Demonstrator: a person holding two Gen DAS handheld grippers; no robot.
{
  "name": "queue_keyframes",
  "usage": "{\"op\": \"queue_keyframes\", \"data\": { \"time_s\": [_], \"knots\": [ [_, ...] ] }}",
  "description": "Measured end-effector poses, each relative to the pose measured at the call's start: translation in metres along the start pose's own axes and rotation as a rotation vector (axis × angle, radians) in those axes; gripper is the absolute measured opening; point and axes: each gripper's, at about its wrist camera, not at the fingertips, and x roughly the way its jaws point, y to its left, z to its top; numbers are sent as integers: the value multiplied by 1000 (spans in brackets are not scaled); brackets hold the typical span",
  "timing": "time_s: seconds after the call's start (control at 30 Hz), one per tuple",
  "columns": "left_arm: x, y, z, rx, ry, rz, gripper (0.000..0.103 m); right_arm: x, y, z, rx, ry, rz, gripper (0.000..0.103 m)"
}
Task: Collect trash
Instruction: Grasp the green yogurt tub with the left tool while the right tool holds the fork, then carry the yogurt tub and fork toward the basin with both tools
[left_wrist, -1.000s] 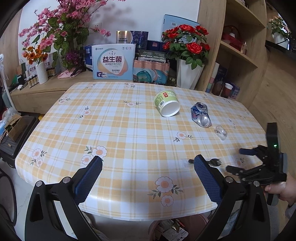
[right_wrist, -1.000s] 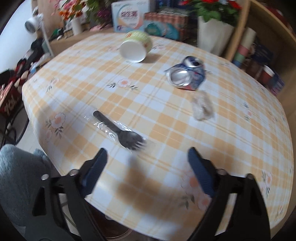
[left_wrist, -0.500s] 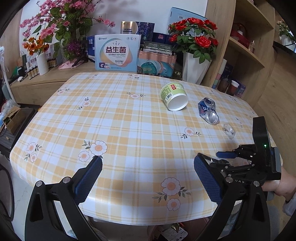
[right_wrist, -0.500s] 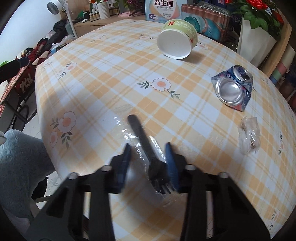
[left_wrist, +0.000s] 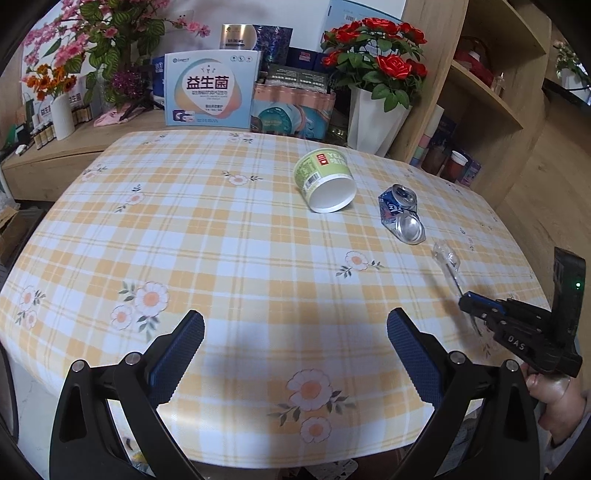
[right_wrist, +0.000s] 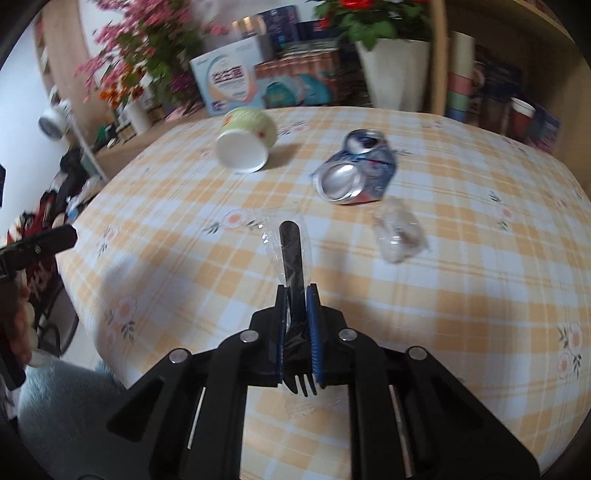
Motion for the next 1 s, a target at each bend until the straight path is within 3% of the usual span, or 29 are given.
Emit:
{"op": "queue_keyframes", "data": {
  "time_s": [0.27, 0.4, 0.5, 0.67, 0.73, 0.87, 0.97, 1.0],
  "knots": [
    [46, -26, 58, 35, -6, -29, 97, -15, -36, 11, 65, -23, -69, 14],
    [82, -27, 95, -58, -1, -48, 97, -17, -44, 11, 72, -29, -89, 14],
    [109, -27, 112, -109, 16, -38, 97, -21, -51, 10, 104, -43, -83, 14],
    [152, -32, 141, -89, 22, 6, 95, -21, -56, 7, 114, -30, -82, 14],
    [164, -29, 147, -114, 34, 26, 95, -21, -56, 7, 100, -22, -87, 14],
    [183, -31, 152, -71, 58, 68, 95, -21, -57, 5, 79, -15, -108, 14],
    [194, -28, 151, -70, 84, 66, 88, -19, -59, 2, 95, -10, -107, 14],
    [196, -27, 150, -76, 96, 61, 78, -19, -60, 1, 96, -8, -107, 14]
  ]
}}
